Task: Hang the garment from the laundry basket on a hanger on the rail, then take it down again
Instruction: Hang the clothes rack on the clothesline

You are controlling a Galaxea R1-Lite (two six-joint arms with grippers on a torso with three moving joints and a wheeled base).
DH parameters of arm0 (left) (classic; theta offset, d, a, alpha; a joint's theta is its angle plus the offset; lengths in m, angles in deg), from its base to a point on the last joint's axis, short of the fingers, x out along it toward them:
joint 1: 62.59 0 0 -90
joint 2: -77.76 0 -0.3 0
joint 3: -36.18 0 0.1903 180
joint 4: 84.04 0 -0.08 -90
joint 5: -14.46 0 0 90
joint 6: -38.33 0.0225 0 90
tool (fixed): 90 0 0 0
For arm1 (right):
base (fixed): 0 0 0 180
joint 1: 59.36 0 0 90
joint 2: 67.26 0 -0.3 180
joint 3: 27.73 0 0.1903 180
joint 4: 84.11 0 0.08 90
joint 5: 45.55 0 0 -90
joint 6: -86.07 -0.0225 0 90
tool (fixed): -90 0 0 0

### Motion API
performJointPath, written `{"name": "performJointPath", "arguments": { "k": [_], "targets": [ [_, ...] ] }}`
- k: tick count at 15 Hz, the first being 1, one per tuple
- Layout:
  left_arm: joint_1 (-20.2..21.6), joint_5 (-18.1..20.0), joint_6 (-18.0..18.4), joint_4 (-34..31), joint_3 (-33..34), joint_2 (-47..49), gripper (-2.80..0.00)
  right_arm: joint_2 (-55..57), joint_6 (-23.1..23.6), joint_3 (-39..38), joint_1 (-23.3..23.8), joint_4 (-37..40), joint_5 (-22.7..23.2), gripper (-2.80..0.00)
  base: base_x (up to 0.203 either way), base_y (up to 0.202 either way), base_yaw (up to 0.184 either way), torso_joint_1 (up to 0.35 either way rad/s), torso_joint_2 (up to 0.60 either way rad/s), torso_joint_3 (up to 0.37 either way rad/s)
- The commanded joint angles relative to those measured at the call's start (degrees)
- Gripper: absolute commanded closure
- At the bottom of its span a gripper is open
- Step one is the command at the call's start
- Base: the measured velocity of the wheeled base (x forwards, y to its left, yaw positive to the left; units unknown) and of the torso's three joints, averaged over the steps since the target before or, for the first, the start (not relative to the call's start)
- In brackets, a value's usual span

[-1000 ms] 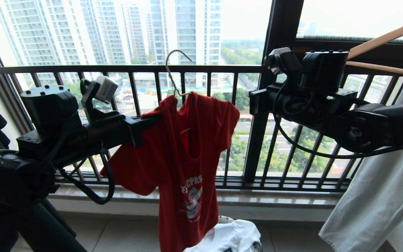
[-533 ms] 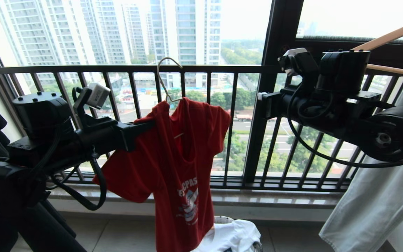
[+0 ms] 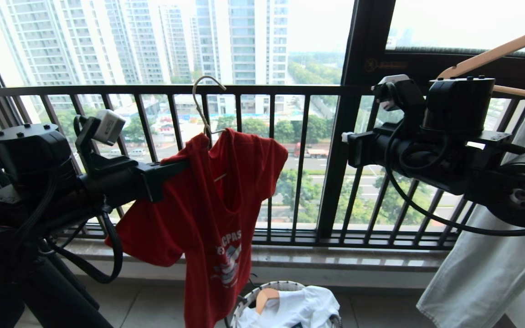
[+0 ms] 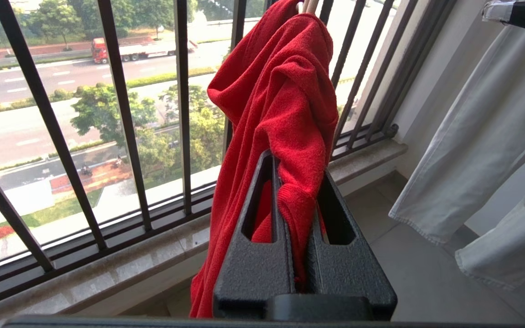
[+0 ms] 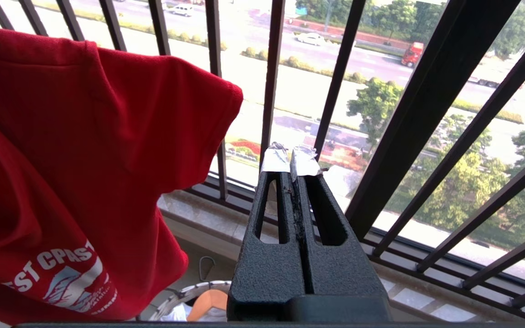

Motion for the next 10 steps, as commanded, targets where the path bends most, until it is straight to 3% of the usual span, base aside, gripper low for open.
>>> {"name": "performJointPath", "arguments": {
  "k": [1,10],
  "targets": [
    [1.2,0.2,-0.4,0.3,1.1,-0.7,0.00,-0.8,0.0,-1.2,0.1,-0.2,-0.2,0.00,0.000,0.000,0.000,0.000,0.00,0.000],
    [1.4,0.4,-0.5,0.3,1.4,-2.5,0.00,-6.1,-0.4,-6.9,0.2,0.2,-0.1,0.00,0.000,0.000,0.000,0.000,0.00,0.000]
  ]
}}
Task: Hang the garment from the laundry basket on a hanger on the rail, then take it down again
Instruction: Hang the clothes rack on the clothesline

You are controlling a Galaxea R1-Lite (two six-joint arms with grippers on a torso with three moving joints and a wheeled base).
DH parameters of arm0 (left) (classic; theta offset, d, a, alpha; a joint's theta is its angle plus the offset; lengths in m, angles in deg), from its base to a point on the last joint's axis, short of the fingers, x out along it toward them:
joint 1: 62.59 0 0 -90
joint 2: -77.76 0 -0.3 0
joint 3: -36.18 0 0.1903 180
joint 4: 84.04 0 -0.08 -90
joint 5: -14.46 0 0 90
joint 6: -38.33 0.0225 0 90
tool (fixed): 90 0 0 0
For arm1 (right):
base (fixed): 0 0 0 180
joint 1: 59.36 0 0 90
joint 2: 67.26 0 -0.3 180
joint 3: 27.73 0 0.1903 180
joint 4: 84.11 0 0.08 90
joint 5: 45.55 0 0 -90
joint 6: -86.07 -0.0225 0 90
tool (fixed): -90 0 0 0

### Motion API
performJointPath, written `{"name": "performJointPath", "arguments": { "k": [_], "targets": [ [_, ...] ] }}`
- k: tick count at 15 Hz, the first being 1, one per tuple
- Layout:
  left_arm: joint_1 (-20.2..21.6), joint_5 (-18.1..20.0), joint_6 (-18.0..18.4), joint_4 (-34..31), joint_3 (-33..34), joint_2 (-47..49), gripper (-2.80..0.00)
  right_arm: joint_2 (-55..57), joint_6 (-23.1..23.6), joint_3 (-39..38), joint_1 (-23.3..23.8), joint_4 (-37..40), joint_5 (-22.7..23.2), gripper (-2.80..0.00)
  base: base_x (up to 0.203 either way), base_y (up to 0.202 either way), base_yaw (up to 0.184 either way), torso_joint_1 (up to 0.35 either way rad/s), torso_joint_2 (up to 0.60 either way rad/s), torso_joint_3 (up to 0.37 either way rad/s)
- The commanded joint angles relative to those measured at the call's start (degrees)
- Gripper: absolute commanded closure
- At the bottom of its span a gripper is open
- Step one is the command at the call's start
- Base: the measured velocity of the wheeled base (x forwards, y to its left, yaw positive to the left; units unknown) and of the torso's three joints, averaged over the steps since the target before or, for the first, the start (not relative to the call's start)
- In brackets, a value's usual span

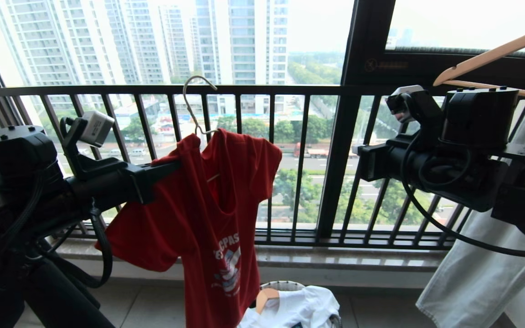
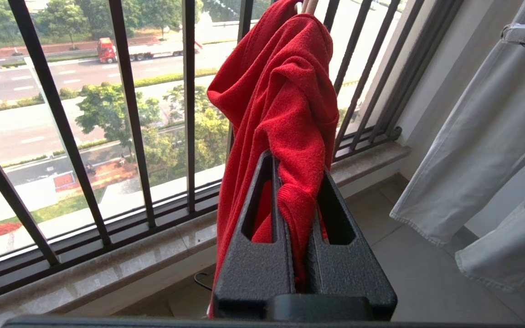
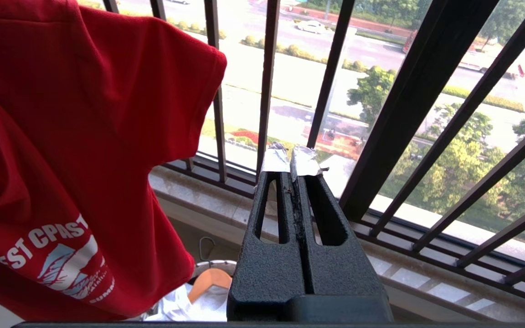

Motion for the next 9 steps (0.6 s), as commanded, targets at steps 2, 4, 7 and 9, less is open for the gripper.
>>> {"name": "performJointPath", "arguments": {
  "k": [2,4,7,9],
  "targets": [
    [-0.1,0.2,-0.1,0.1,-0.6,-1.1,0.00,-3.7,0.0,-0.6,0.0,-0.2,0.1,0.00,0.000,0.000,0.000,0.000,0.00,0.000],
    [-0.4,0.3,-0.1,-0.1,-0.4,-1.6,0.00,-4.9,0.1,-0.9,0.0,-0.2,-0.2,0.00,0.000,0.000,0.000,0.000,0.00,0.000],
    [-0.5,0.2,-0.1,-0.1,0.8,-3.1,0.00,-6.7,-0.1,-3.2,-0.1,-0.2,-0.2,0.00,0.000,0.000,0.000,0.000,0.00,0.000],
    [-0.5,0.2,-0.1,-0.2,3.0,-6.7,0.00,-10.3,0.1,-5.0,-0.3,-0.1,0.0,0.00,0.000,0.000,0.000,0.000,0.00,0.000]
  ]
}}
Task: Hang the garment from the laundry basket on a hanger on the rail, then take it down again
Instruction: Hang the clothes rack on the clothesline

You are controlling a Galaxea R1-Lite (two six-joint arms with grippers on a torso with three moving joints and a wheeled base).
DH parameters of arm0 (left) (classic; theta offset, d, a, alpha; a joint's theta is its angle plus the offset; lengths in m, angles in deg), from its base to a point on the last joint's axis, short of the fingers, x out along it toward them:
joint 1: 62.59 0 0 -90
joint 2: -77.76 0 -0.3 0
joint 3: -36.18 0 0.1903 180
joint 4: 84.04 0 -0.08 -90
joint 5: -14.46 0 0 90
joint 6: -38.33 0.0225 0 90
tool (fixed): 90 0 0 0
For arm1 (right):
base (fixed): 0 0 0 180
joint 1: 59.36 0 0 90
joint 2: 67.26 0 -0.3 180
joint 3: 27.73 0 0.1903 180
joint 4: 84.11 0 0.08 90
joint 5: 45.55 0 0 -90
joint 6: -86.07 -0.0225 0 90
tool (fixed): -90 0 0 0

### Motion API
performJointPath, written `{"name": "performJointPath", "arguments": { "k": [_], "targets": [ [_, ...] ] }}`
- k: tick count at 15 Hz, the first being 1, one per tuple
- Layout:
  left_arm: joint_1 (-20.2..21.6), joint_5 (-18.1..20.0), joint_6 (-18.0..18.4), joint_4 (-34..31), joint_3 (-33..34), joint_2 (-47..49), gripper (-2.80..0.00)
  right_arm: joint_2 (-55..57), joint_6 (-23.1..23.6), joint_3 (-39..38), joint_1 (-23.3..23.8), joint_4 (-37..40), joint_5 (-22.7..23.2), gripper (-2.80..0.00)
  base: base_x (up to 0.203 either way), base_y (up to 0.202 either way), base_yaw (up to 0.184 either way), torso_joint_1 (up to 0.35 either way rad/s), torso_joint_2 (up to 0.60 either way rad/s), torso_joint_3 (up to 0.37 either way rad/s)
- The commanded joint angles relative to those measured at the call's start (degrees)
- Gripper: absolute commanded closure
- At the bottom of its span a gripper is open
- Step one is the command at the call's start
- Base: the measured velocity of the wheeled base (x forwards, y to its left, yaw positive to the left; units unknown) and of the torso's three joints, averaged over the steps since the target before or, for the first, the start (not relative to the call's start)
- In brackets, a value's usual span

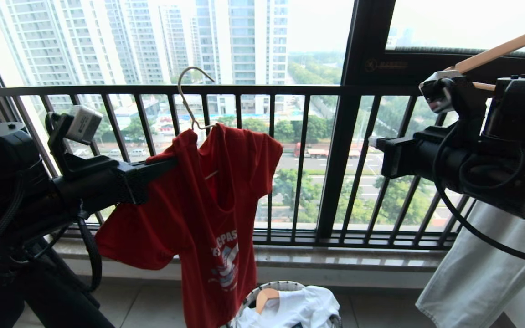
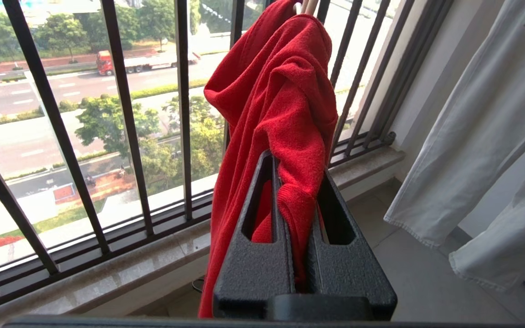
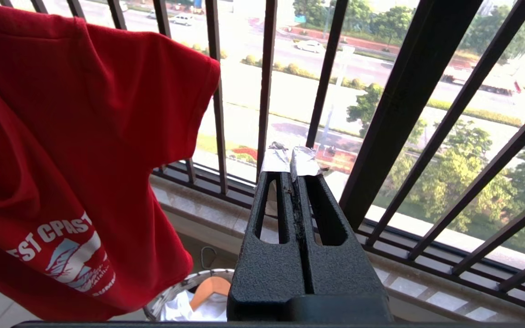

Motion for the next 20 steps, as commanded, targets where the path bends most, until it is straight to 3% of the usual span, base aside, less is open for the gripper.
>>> {"name": "performJointPath", "arguments": {
  "k": [1,10,17,20],
  "targets": [
    [0.0,0.1,-0.1,0.1,2.0,-4.5,0.00,-4.5,0.1,-1.6,-0.2,0.0,0.0,0.00,0.000,0.000,0.000,0.000,0.00,0.000],
    [0.2,-0.5,-0.1,-0.1,10.3,-15.0,0.00,-15.9,0.3,-9.6,-0.2,0.1,-0.1,0.00,0.000,0.000,0.000,0.005,-0.01,-0.005],
    [0.1,-0.3,-0.1,-0.2,10.0,-17.3,0.00,-15.6,1.4,-9.4,-0.1,0.1,0.4,0.00,0.000,0.000,0.000,0.224,-0.50,-0.275],
    [0.0,-0.2,0.0,-3.1,9.8,-18.8,0.00,-15.6,1.4,-9.5,-0.2,0.1,0.4,0.00,0.000,0.000,0.000,0.258,-0.58,-0.312]
  ]
}}
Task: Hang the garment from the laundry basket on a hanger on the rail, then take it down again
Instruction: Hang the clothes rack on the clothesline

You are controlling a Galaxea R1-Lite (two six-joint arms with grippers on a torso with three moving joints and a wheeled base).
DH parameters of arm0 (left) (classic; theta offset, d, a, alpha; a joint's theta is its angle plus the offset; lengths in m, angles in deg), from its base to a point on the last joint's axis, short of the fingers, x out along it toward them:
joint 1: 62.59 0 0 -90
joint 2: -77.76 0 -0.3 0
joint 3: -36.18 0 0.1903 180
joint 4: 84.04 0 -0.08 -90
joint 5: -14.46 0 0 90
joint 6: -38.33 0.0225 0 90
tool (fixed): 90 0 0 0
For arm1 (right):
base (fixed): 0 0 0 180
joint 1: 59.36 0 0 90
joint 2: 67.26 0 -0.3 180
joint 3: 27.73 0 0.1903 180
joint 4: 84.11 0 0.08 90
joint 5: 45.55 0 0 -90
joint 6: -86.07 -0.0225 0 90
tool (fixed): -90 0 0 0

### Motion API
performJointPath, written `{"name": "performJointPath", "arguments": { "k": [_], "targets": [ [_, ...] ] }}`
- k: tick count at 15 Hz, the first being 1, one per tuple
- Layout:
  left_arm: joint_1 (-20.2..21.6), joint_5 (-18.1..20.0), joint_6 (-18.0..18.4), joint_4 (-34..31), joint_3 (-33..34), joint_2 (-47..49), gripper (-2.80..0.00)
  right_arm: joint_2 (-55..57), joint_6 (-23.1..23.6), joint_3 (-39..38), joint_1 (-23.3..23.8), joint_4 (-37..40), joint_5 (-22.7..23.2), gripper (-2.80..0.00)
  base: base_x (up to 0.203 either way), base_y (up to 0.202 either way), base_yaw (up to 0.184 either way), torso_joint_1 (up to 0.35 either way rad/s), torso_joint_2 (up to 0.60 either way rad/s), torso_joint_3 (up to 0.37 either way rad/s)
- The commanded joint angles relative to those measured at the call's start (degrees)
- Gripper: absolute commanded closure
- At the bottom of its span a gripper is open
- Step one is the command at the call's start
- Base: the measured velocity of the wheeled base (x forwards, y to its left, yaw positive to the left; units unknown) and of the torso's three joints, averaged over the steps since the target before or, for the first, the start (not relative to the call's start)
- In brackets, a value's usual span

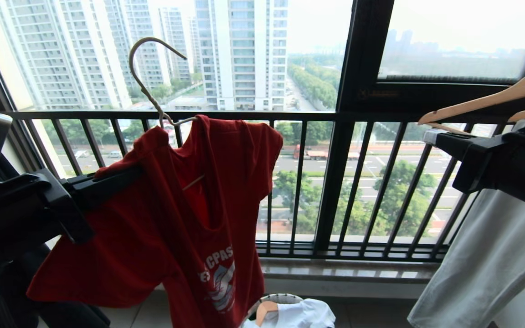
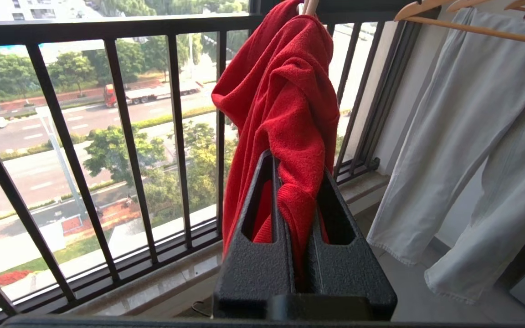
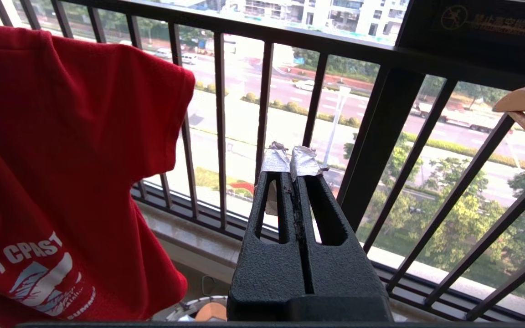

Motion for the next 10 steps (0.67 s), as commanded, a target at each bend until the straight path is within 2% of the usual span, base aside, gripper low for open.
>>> {"name": "performJointPath", "arguments": {
  "k": [1,8,10],
  "targets": [
    [-0.1,0.3,-0.1,-2.7,-0.2,-2.2,0.00,0.2,0.0,-0.2,-0.1,-0.2,0.0,0.00,0.000,0.000,0.000,0.201,-0.41,-0.230],
    [-0.3,0.5,0.2,-14.7,-1.3,-10.6,0.00,-0.5,0.1,-0.5,-0.1,-0.2,0.0,0.00,0.000,0.000,0.000,0.170,-0.34,-0.185],
    [-0.3,0.5,0.2,-16.2,-4.3,-11.2,0.00,-0.9,0.3,-0.8,-0.1,-0.1,0.0,0.00,0.000,0.000,0.000,0.155,-0.33,-0.175]
  ]
}}
